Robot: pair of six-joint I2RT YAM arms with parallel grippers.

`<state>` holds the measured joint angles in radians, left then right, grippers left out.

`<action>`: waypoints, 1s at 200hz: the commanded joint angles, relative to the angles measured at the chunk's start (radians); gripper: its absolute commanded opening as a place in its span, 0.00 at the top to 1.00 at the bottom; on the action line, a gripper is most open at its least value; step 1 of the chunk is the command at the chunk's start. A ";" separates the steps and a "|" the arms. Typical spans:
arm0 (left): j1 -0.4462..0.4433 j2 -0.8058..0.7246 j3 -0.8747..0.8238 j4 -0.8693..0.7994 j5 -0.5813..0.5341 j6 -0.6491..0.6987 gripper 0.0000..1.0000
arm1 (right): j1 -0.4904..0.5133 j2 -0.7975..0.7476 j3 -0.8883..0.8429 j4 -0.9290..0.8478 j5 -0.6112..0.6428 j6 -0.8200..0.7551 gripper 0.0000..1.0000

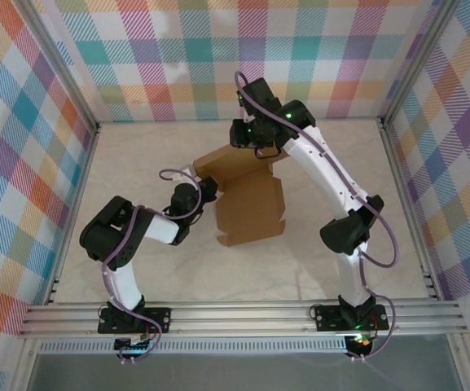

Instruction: Fold the paper box

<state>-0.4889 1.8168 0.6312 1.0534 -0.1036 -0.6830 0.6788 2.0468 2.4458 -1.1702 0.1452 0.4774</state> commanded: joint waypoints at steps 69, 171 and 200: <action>-0.010 -0.027 0.001 0.080 -0.033 -0.003 0.88 | -0.004 -0.066 -0.137 0.024 -0.047 0.070 0.60; -0.013 -0.022 0.008 0.072 -0.015 0.004 0.87 | -0.004 -0.059 -0.119 0.032 -0.047 0.087 0.88; -0.013 -0.027 0.008 0.071 -0.015 0.003 0.87 | -0.004 -0.063 -0.125 0.039 -0.048 0.087 0.73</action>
<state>-0.4904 1.8069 0.6304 1.0527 -0.1223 -0.6834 0.6773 2.0163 2.3157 -1.1233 0.0952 0.5644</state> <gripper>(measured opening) 0.127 0.258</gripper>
